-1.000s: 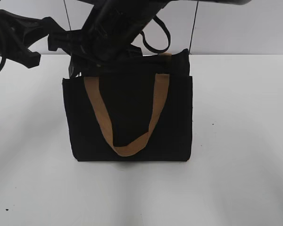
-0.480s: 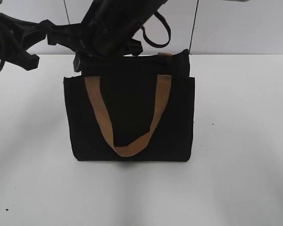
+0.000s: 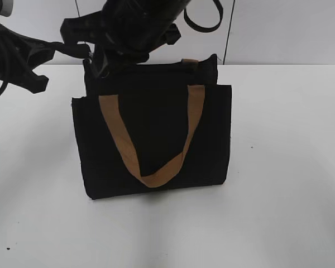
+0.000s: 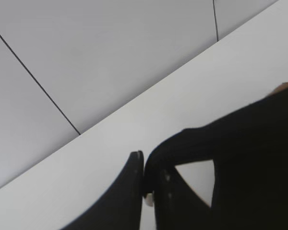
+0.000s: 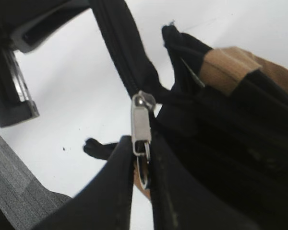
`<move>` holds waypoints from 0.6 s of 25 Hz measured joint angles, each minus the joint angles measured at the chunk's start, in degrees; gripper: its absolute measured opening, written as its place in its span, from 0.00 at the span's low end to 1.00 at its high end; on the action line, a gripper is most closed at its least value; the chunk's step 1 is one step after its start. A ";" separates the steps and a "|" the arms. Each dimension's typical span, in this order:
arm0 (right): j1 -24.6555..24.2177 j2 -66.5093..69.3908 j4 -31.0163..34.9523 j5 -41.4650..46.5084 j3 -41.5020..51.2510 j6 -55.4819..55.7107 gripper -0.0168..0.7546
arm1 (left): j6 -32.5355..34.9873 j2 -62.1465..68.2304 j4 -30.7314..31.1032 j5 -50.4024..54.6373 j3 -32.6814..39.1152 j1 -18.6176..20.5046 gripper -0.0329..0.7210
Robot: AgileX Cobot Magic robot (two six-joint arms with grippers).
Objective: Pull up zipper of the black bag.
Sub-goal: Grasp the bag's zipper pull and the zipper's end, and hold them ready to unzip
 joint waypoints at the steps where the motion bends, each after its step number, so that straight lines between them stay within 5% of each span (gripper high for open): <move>1: -0.51 -0.02 0.15 0.70 0.00 -0.68 0.09 | 0.00 -0.03 -0.28 0.43 0.00 -0.04 0.09; 15: -11.00 -0.97 -0.99 9.45 0.00 -9.10 0.00 | -0.03 -0.41 -9.90 16.67 -0.06 0.69 0.09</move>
